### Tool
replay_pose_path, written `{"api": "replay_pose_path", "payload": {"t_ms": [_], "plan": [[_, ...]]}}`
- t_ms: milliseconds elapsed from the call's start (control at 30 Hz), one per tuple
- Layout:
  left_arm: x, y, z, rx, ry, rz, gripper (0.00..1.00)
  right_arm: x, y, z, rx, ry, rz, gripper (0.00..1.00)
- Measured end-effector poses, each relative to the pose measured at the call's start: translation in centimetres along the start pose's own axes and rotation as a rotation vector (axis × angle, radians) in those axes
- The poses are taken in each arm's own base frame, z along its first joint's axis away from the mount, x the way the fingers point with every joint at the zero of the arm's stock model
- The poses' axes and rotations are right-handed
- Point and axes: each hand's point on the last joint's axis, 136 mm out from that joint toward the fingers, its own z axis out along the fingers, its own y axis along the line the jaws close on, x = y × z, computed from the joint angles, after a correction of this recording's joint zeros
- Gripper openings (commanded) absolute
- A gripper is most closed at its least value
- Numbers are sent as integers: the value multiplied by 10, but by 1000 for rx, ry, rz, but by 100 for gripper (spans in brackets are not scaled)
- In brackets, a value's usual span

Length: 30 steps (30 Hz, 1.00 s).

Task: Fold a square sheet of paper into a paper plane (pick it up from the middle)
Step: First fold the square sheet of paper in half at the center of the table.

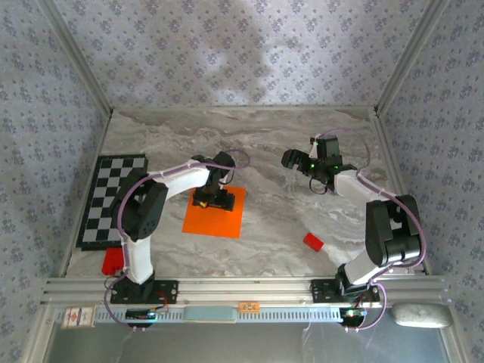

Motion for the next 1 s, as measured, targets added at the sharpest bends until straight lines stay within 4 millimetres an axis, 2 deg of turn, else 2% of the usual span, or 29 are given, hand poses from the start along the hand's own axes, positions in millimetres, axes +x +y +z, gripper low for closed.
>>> {"api": "replay_pose_path", "payload": {"t_ms": [467, 700, 767, 833, 900, 1000], "plan": [[-1, 2, 2, -21, -14, -44, 84, 1, 0, 0, 1, 3, 20, 100], [-2, 2, 2, -21, -22, -63, 79, 2, -1, 0, 4, 6, 25, 100], [-2, 2, 1, -20, -28, -69, 73, 2, -1, 0, 4, 6, 27, 100], [-3, 3, 1, -18, -38, -73, 58, 1, -1, 0, 3, 6, 32, 100], [-4, 3, 0, -14, -50, -78, 48, 2, -1, 0, 4, 6, 36, 100], [-6, -1, -3, 12, -69, -85, 38, 1, -1, 0, 3, 6, 43, 100]]}}
